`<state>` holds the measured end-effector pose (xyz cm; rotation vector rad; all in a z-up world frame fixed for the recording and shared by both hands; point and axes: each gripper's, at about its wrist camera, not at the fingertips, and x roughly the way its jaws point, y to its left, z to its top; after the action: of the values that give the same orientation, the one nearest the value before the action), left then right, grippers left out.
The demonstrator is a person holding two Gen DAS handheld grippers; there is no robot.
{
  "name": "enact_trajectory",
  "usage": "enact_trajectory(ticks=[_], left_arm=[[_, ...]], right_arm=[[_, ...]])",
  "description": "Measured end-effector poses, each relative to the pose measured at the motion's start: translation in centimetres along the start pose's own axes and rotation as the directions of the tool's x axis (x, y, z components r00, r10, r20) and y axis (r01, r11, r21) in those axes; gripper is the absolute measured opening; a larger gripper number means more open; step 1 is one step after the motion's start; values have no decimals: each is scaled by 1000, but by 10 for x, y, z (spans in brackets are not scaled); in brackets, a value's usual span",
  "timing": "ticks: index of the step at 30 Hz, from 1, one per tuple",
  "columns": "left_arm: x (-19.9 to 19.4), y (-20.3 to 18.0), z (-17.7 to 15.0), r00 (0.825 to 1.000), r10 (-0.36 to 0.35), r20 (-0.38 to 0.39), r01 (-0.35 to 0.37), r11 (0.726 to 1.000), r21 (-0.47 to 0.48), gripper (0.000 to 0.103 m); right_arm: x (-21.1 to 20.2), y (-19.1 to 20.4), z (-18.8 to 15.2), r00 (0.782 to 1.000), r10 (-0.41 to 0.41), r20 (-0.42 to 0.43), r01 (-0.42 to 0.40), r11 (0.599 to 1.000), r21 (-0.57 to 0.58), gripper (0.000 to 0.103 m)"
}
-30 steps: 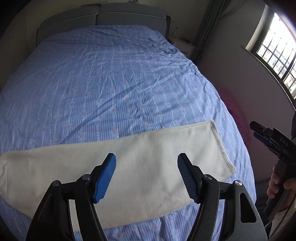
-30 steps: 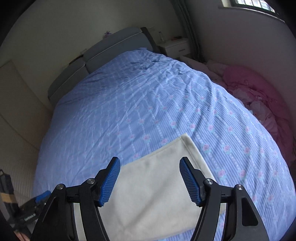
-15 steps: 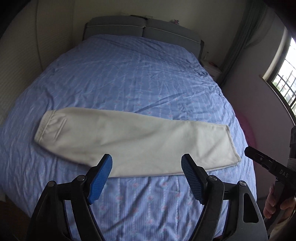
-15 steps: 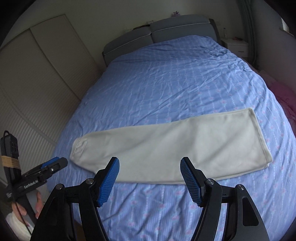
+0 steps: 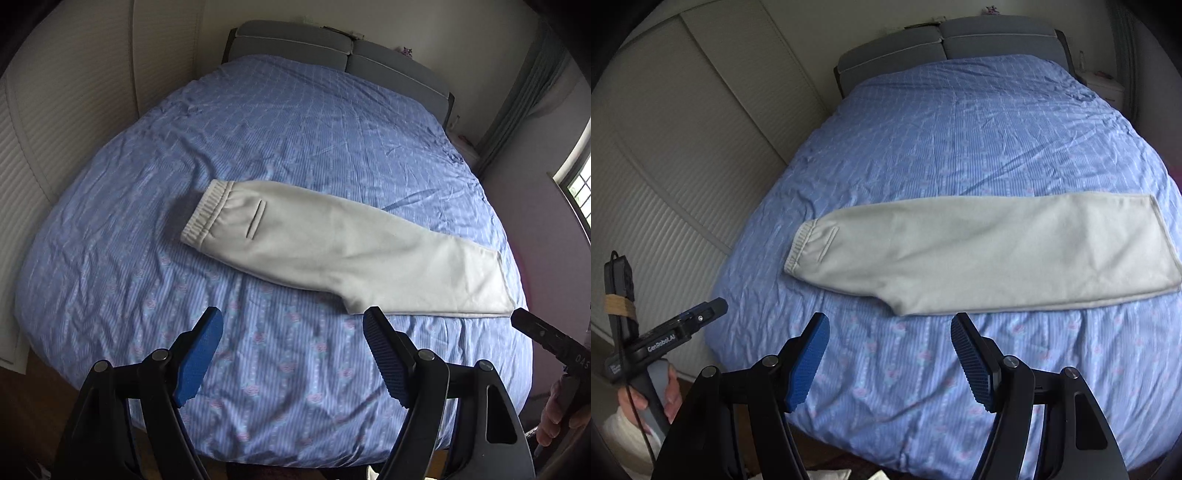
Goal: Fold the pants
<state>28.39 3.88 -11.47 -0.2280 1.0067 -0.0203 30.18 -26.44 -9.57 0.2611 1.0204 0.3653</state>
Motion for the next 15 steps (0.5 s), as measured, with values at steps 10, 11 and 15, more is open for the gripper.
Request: enact_trajectory(ticks=[10, 11, 15], left_arm=[[57, 119, 4, 993, -27, -119, 5, 984, -177, 78], [66, 128, 6, 991, -34, -126, 8, 979, -204, 78], [108, 154, 17, 984, -94, -148, 52, 963, -266, 78]], right_arm=[[84, 61, -26, 987, -111, -119, 119, 991, 66, 69], [95, 62, -26, 982, -117, -146, 129, 989, 74, 69], [136, 66, -23, 963, -142, -228, 165, 982, 89, 69]])
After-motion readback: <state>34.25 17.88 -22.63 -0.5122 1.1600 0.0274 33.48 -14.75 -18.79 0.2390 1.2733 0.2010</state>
